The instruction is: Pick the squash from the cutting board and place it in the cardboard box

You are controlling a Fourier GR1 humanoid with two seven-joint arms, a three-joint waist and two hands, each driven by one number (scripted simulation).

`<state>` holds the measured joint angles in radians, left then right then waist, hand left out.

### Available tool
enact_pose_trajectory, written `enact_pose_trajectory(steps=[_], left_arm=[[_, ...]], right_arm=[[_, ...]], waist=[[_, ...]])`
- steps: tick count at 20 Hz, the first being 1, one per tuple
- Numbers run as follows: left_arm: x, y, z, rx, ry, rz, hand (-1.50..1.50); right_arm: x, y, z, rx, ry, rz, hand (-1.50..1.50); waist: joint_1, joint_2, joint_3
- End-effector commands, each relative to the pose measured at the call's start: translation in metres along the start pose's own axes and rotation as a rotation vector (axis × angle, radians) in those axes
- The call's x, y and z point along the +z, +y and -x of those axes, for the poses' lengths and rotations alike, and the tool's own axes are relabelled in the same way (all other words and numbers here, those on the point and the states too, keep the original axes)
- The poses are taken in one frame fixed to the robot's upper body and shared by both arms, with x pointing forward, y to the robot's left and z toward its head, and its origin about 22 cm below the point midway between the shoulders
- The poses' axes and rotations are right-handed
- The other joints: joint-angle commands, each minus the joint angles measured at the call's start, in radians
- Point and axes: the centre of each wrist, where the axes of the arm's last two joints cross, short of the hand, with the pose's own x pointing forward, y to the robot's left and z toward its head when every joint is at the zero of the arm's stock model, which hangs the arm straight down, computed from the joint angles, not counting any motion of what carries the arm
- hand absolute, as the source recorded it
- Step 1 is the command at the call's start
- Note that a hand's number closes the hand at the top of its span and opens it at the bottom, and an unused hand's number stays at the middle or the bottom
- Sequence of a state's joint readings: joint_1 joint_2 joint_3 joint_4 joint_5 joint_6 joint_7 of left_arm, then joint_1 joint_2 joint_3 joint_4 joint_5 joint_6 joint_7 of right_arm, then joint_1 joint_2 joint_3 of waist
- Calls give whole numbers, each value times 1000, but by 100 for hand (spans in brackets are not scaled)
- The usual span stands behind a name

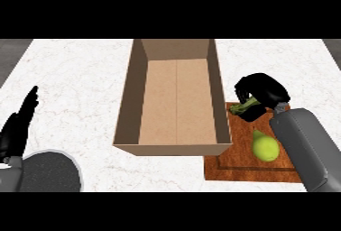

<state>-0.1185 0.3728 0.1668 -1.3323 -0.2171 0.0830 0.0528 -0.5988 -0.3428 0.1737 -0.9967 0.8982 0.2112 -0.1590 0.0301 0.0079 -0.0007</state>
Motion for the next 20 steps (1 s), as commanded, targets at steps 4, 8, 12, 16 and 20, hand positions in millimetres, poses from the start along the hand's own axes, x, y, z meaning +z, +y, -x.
enact_pose_trajectory(steps=[4, 8, 12, 16, 20], left_arm=[[-4, -6, -11, 4, -43, 19, 0], [-1, -24, -13, 8, -45, 32, 0], [-1, -13, -10, 10, -36, 15, 0], [0, -13, -8, -1, -21, 17, 0], [-3, -12, -9, -5, -15, -10, 0]], right_arm=[[11, -81, 45, 164, -382, 62, 150], [15, -129, 69, 138, -452, 174, 150], [10, -136, 68, 82, -640, 337, 150], [-12, -163, 42, 4, -752, 351, 150], [-32, -159, 17, -73, -834, 249, 150]], waist=[[38, 18, 5], [43, 18, 4], [30, 12, 4], [20, 6, 2], [3, 0, 1]])
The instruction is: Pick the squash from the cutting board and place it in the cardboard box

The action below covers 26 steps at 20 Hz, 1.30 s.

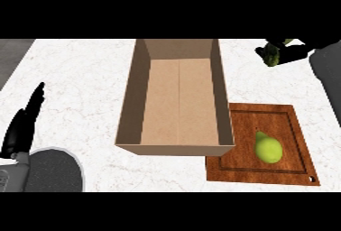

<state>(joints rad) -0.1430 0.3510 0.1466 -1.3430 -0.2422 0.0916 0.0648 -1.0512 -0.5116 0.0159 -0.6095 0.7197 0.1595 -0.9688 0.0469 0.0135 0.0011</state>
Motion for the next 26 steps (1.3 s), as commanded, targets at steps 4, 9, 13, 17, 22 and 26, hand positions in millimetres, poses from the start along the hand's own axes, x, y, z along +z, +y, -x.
enact_pose_trajectory(steps=[4, 9, 13, 17, 22, 26], left_arm=[[5, 4, 6, 0, 34, -1, 0], [5, 14, 13, -2, 29, -31, 0], [12, 5, 24, 13, 32, -14, 0], [6, 19, 13, -7, 23, -33, 0], [1, 7, 16, 13, 19, 4, 0], [8, -7, 2, -6, 0, -3, 0]], right_arm=[[-57, 0, -18, -238, -134, -28, 150], [-123, 34, -60, -330, -121, -46, 150], [-152, 26, -74, -391, -58, -88, 150], [-170, 39, -89, -451, -33, -139, 150], [-201, 79, -121, -446, -26, -132, 150], [-201, 104, -124, -401, 31, -175, 150]], waist=[[-24, -12, -1], [-35, -18, -2], [-25, -11, -2], [-29, -12, -1], [-19, -6, -2], [4, -4, -2]])
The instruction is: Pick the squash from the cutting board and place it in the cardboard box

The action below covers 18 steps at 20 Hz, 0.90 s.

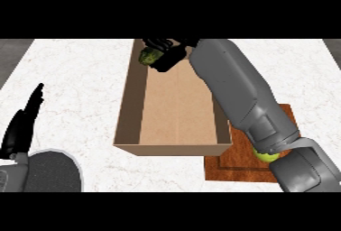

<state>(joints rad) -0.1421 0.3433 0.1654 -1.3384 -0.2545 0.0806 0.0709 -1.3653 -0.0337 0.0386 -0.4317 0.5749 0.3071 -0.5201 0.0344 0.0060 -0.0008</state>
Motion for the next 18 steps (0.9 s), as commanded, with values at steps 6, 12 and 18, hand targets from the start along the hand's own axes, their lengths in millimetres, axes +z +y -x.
enact_pose_trajectory(steps=[6, 12, 18], left_arm=[[-1, -39, -15, -8, -41, 39, 0], [-19, -14, -23, 6, -42, 48, 0], [-3, -4, 3, 3, -27, 33, 0]], right_arm=[[-9, 33, 7, -4, 199, -15, -150], [10, 60, 32, -102, 222, -28, -150], [-3, 44, 13, -192, 103, 112, -150]], waist=[[47, 8, -1], [56, 14, -1], [61, 11, 0]])
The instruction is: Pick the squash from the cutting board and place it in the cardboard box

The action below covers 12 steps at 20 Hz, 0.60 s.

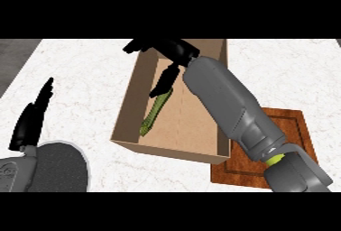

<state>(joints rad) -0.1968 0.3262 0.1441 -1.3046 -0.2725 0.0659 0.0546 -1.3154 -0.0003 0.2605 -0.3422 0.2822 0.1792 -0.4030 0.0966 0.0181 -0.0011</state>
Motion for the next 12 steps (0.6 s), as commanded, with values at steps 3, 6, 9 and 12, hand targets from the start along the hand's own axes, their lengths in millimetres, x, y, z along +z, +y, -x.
enact_pose_trajectory(steps=[3, 6, 9, 12], left_arm=[[1, 11, -1, -1, -1, 6, 0], [4, 6, 6, 4, 11, -37, 0], [2, 9, 3, 7, 26, -24, 0], [1, 20, 7, 6, 24, -41, 0]], right_arm=[[-1, -6, -4, -134, -91, 143, -150], [-1, -15, -5, -261, -111, 223, -150], [8, -44, 0, -316, -116, 260, -150], [27, -68, 14, -369, -131, 258, -150]], waist=[[-5, 1, 0], [-27, -1, 1], [-32, 4, 1], [-45, 1, 1]])
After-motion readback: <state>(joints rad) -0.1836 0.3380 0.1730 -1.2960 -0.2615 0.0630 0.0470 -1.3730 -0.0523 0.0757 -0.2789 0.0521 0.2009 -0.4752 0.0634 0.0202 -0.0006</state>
